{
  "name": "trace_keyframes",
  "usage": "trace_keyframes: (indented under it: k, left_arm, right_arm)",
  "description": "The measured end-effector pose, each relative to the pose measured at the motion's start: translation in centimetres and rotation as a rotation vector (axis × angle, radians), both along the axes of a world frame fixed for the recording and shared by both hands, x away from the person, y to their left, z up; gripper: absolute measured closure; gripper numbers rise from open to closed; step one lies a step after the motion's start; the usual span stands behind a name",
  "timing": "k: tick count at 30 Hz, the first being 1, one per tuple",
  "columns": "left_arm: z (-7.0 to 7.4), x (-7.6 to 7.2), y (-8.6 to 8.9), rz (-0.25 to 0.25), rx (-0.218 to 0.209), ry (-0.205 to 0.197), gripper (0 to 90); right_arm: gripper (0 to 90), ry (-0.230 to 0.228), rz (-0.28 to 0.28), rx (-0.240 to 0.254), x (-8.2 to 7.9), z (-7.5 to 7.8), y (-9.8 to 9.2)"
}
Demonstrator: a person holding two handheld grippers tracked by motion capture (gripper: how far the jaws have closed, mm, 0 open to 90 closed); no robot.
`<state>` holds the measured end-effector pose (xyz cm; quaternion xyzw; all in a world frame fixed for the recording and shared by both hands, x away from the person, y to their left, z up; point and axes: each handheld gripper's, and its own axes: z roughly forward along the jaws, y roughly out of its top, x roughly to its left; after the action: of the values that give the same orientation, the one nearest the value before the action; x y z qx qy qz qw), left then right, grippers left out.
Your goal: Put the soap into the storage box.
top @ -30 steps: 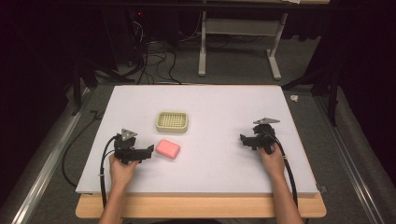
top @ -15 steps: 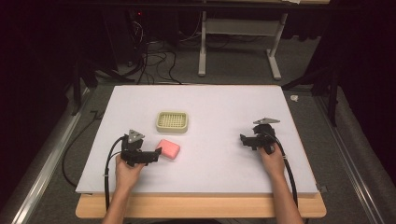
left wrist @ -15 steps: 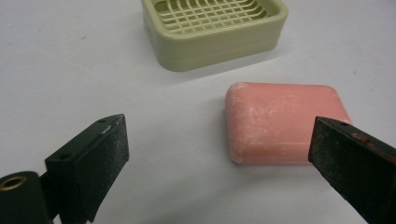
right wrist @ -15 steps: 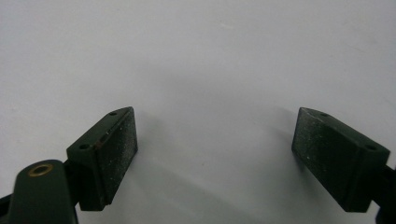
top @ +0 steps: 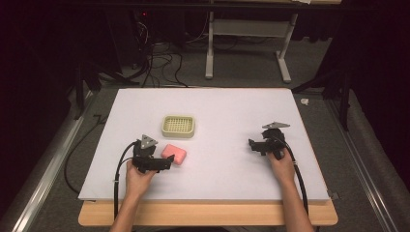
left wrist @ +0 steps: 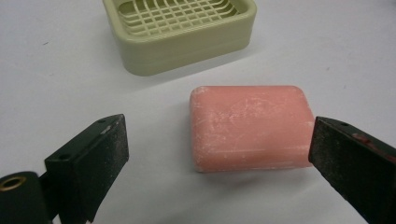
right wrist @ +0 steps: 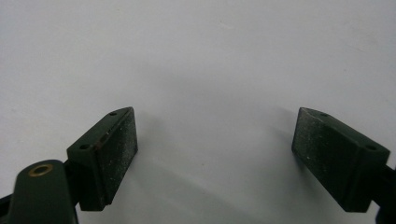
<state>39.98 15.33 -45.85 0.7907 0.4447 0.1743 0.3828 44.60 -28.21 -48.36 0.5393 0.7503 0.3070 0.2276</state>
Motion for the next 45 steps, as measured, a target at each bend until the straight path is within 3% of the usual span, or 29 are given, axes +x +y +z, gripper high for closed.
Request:
trace_keyframes:
  k: [20,45]
  left_arm:
    - [-0.7,0.2,-1.7,-0.033,0.026,0.008,5.8]
    - [-1.4,0.7,-3.1,-0.034,0.045,0.010,6.1]
  right_arm:
    - [14.8,0.000,0.000,0.000,0.0,0.0,0.0]
    - [14.8,0.000,0.000,0.000,0.0,0.0,0.0]
